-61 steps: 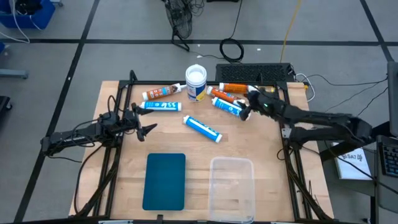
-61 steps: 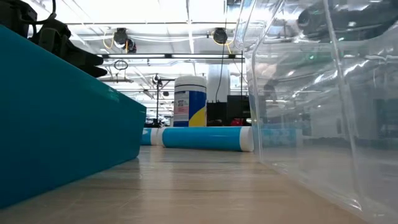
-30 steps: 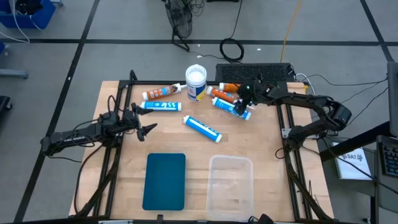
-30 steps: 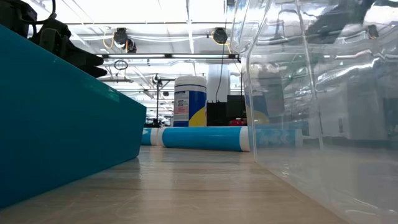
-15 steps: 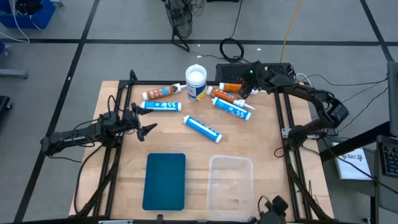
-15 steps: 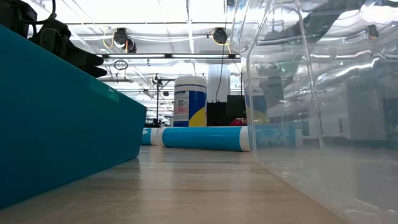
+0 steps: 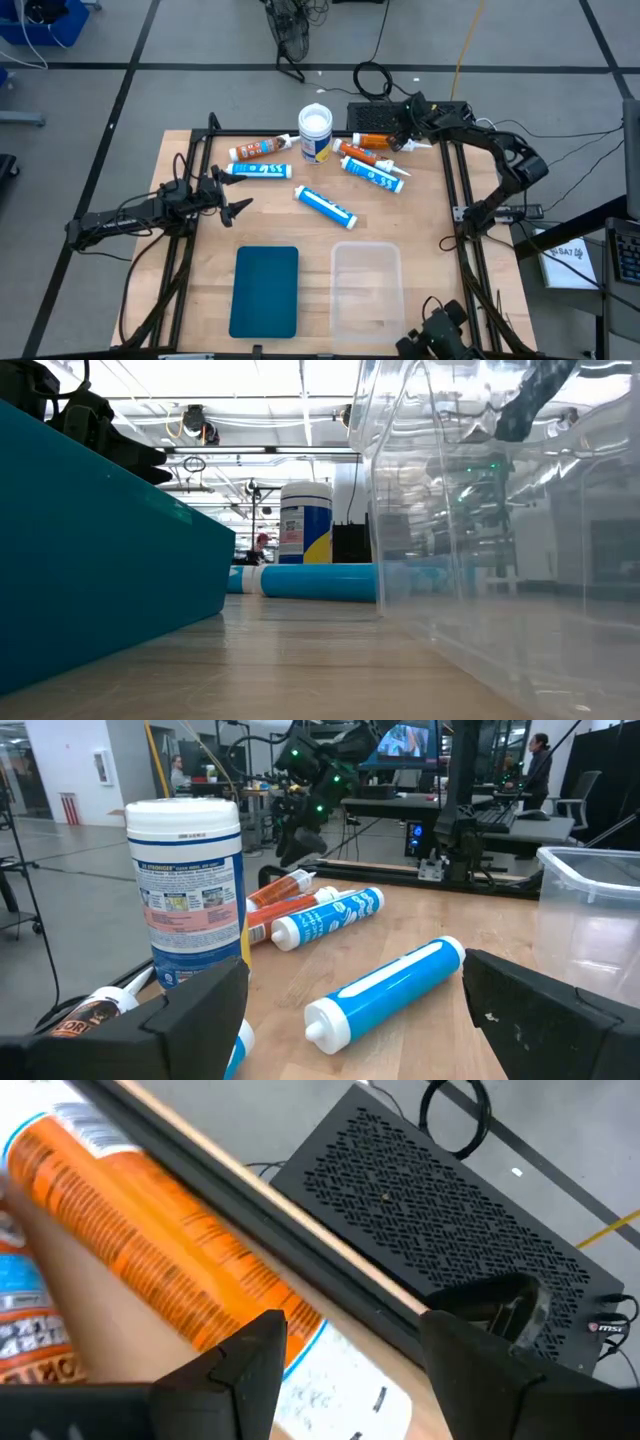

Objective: Pick & place silicon tubes, Sealant and Lysol wipes
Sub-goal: Put the right orange sealant into the white bin

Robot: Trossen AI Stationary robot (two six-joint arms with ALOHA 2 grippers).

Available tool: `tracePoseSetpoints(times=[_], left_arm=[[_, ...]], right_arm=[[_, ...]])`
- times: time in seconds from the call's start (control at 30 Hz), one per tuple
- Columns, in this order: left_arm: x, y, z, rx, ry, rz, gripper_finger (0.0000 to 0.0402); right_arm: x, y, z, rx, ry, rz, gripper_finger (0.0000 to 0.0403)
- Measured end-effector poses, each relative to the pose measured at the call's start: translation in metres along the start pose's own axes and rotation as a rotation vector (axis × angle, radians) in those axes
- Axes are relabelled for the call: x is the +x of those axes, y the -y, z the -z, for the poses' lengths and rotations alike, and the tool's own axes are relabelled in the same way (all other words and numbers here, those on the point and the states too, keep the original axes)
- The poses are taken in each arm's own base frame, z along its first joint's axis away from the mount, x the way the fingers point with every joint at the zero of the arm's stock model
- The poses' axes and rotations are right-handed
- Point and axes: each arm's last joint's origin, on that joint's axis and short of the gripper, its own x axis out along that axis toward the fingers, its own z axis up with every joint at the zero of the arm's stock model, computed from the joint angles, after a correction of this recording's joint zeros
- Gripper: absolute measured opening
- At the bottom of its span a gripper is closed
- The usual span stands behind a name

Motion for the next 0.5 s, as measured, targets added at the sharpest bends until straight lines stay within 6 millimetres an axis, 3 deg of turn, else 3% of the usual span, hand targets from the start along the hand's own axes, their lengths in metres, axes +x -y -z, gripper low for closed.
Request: tracePoseSetpoints(times=[0.13, 0.5], left_arm=[[0.000, 0.000, 0.000, 0.000, 0.000, 0.000, 0.0363], [0.000, 0.000, 0.000, 0.000, 0.000, 0.000, 0.0363]], right_arm=[[0.000, 0.001, 0.002, -0.034, -0.020, -0.002, 0.0212], [0.016, 0.027, 0.016, 0.054, -0.121, 0.037, 0.0212]])
